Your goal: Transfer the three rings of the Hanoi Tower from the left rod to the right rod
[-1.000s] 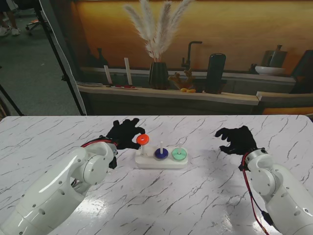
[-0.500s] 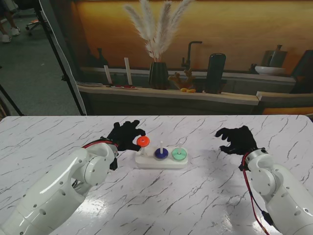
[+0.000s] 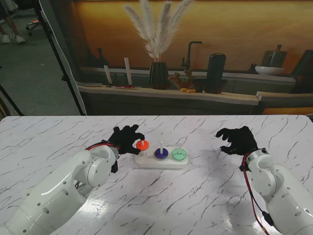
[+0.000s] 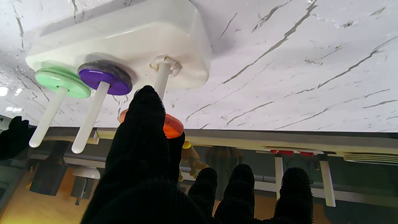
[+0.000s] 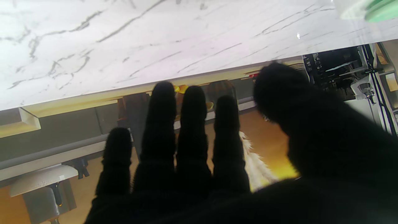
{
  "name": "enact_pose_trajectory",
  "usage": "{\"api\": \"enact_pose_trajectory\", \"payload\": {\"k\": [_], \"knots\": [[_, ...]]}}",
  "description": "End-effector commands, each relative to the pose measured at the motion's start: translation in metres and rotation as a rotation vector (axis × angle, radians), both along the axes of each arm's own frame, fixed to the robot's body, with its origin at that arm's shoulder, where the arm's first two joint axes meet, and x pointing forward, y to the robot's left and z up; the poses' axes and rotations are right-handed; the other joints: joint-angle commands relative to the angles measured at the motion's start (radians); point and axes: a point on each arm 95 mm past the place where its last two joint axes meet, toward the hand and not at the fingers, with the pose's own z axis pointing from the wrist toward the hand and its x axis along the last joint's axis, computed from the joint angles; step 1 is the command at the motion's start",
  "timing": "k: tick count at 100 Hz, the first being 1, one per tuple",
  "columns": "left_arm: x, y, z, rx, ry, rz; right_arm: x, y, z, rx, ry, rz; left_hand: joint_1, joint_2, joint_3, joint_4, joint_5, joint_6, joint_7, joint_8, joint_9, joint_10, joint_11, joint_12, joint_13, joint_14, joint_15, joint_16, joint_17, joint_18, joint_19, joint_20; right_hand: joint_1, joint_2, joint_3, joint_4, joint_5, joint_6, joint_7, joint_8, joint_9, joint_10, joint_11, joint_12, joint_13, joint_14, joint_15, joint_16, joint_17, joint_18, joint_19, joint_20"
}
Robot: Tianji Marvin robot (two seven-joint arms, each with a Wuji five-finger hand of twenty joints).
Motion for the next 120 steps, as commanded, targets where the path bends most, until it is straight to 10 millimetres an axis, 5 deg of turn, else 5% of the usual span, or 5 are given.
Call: {"api": "enact_pose_trajectory", "payload": {"k": [1, 20, 51, 120], "knots": [[-0.001, 0.0, -0.011, 0.005, 0.032, -0.008, -0.003, 0.004, -0.004, 0.005, 0.009, 0.004, 0.063, 0.039, 0.018, -0.024, 0.007, -0.015, 0.015, -0.006, 0.011, -0.008, 0.001, 0.013, 0.007, 0.003, 0.0, 0.009, -0.006, 0.013, 0.013, -0.005, 0.004, 0.004, 0.007, 0.047, 0.0, -0.003, 0.012, 0.009, 0.007, -0.016, 0.013, 0.006, 0.009, -0.013, 0.018, 0.009, -0.009, 0.308, 0.016, 0.015], [0.0, 0.0, -0.019, -0.012, 0.058, -0.01, -0.004, 0.003, -0.004, 0.004, 0.011, 0.003, -0.066, -0.105, 0.062, 0.03, -0.106, 0.066, -0.096, -0.089, -0.046, 0.015, -0.008, 0.008, -0.021, 0.007, -0.011, 0.002, -0.019, 0.016, 0.001, -0.012, 0.003, 0.004, 0.006, 0.047, 0.001, -0.003, 0.012, 0.009, 0.008, -0.016, 0.013, 0.006, 0.009, -0.012, 0.018, 0.009, -0.01, 0.308, 0.015, 0.015], [-0.002, -0.001, -0.016, -0.011, 0.103, -0.035, -0.003, 0.003, -0.004, 0.006, 0.009, 0.004, -0.175, -0.163, 0.117, 0.015, -0.215, 0.144, -0.19, -0.147, -0.107, 0.051, -0.041, -0.06, -0.083, 0.012, -0.039, -0.021, -0.035, 0.015, -0.056, -0.018, 0.003, 0.004, 0.006, 0.048, 0.001, -0.003, 0.012, 0.009, 0.008, -0.016, 0.013, 0.006, 0.008, -0.013, 0.018, 0.009, -0.009, 0.307, 0.016, 0.015], [0.003, -0.032, 0.026, -0.034, 0.031, -0.181, -0.005, 0.003, -0.006, 0.005, 0.017, 0.0, -0.206, -0.14, 0.105, -0.005, -0.185, 0.147, -0.171, -0.145, -0.107, 0.044, -0.027, -0.072, -0.09, 0.013, -0.042, -0.029, -0.032, 0.018, -0.094, -0.005, 0.003, 0.004, 0.007, 0.048, 0.001, -0.003, 0.012, 0.009, 0.008, -0.016, 0.014, 0.007, 0.009, -0.011, 0.019, 0.009, -0.01, 0.307, 0.015, 0.015]]}}
